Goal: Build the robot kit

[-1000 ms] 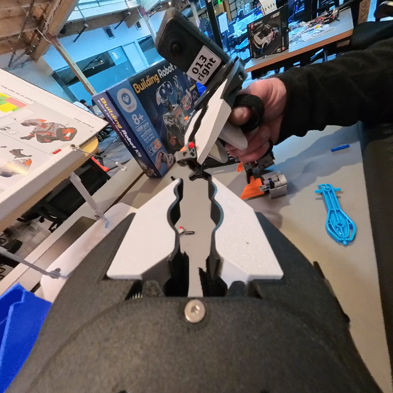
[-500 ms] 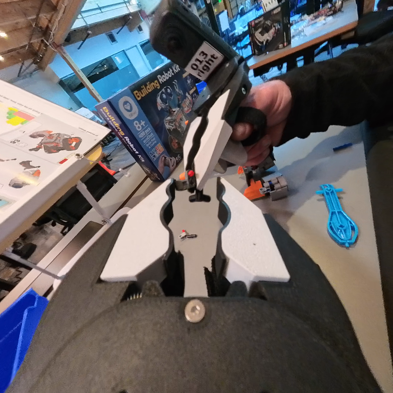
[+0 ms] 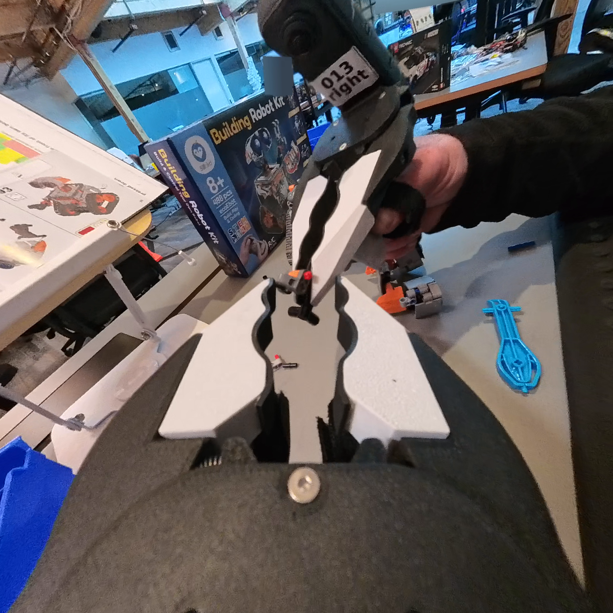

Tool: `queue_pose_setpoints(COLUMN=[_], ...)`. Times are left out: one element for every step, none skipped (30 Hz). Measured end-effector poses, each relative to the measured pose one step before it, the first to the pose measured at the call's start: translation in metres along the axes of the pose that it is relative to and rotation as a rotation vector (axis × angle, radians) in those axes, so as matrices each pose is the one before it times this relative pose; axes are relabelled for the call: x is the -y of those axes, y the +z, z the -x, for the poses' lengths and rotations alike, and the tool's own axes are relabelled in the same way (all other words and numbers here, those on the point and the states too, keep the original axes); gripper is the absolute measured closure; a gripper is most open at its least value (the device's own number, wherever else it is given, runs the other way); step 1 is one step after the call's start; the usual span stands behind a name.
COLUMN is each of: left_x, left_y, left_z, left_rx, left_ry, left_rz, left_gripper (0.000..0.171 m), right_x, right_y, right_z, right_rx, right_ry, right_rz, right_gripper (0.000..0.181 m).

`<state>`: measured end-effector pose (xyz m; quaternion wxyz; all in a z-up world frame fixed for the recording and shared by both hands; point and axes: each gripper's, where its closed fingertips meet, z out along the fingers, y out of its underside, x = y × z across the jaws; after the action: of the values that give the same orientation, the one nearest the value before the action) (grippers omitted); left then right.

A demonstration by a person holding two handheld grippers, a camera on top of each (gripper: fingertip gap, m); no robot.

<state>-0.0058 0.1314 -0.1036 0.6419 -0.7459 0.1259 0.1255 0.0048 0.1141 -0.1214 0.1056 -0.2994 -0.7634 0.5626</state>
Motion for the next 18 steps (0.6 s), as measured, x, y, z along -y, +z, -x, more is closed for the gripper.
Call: queue_pose_setpoints(left_x=[0.00158, 0.00177, 0.00148, 0.00040, -0.00026, -0.00126, -0.00015, 0.00097, 0.00119, 0.00104, 0.00100, 0.00009, 0.00072, 0.00022, 0.00041, 0.00070, 0.00068, 0.00076], left_y=[-0.00469, -0.00260, -0.00153, -0.00088, 0.00047, -0.00221, -0.00205, -0.00067, -0.00078, -0.00157, -0.00385, -0.00048, -0.00074, -0.00045, -0.00123, -0.00065, -0.00133, -0.00130], left_z=[0.00061, 0.00251, 0.00118, 0.00374, 0.00142, 0.00641, 0.00335, -0.00028, 0.00038, 0.00133, 0.00079, 0.00109, 0.00055, 0.00036, 0.00133, -0.00067, 0.00024, 0.00023], left_rx=[-0.0018, -0.0059, -0.0101, -0.0077, -0.0050, -0.0049, -0.0019, 0.0012, 0.0011, 0.0026, 0.0029, 0.0016, 0.0021, 0.0024, 0.0010, -0.0006, -0.0040, -0.0011], left_ry=[-0.0008, -0.0078, -0.0121, -0.0122, -0.0115, -0.0086, -0.0042, 0.0010, 0.0003, 0.0001, 0.0016, 0.0015, -0.0020, -0.0042, -0.0047, -0.0036, -0.0025, 0.0003], left_rz=[-0.00466, -0.01123, -0.01265, -0.00837, -0.00336, -0.00324, -0.00195, -0.00602, -0.00540, -0.00346, -0.00089, -0.00203, -0.00296, -0.00351, -0.00342, -0.00488, -0.00335, -0.00095], left_gripper=[0.138, 0.139, 0.140, 0.140, 0.140, 0.141, 0.141, 0.142, 0.143, 0.144, 0.145, 0.147, 0.151, 0.155, 0.158, 0.161, 0.162, 0.163], right_x=[0.00015, 0.00045, 0.00054, 0.00005, -0.00073, -0.00065, -0.00036, -0.00013, -0.00013, -0.00026, -0.00016, -0.00018, -0.00017, 0.00008, -0.00009, 0.00007, -0.00004, -0.00007], right_y=[0.00012, 0.00018, 0.00004, 0.00017, 0.00044, 0.00044, 0.00039, 0.00034, 0.00014, 0.00007, 0.00009, 0.00021, 0.00035, 0.00028, 0.00029, 0.00039, 0.00012, 0.00013], right_z=[0.00045, 0.00084, 0.00054, -0.00027, -0.00040, -0.00052, -0.00002, 0.00059, 0.00038, 0.00002, 0.00008, 0.00070, 0.00084, 0.00082, 0.00097, 0.00100, 0.00066, 0.00033], right_rx=[-0.0137, -0.0092, -0.0091, -0.0135, -0.0139, -0.0144, -0.0127, -0.0098, -0.0099, -0.0106, -0.0085, -0.0020, 0.0003, 0.0006, 0.0019, 0.0008, -0.0007, 0.0001], right_ry=[-0.0199, -0.0158, -0.0115, -0.0130, -0.0154, -0.0153, -0.0156, -0.0160, -0.0150, -0.0148, -0.0132, -0.0090, -0.0060, -0.0051, -0.0051, -0.0062, -0.0046, -0.0020], right_rz=[0.0085, 0.0055, 0.0037, 0.0052, 0.0097, 0.0086, 0.0083, 0.0074, 0.0073, 0.0068, 0.0054, 0.0052, 0.0026, 0.0010, 0.0027, 0.0028, 0.0026, 0.0015], right_gripper=[0.175, 0.175, 0.175, 0.175, 0.175, 0.175, 0.175, 0.175, 0.175, 0.175, 0.175, 0.175, 0.175, 0.175, 0.175, 0.175, 0.175, 0.175])
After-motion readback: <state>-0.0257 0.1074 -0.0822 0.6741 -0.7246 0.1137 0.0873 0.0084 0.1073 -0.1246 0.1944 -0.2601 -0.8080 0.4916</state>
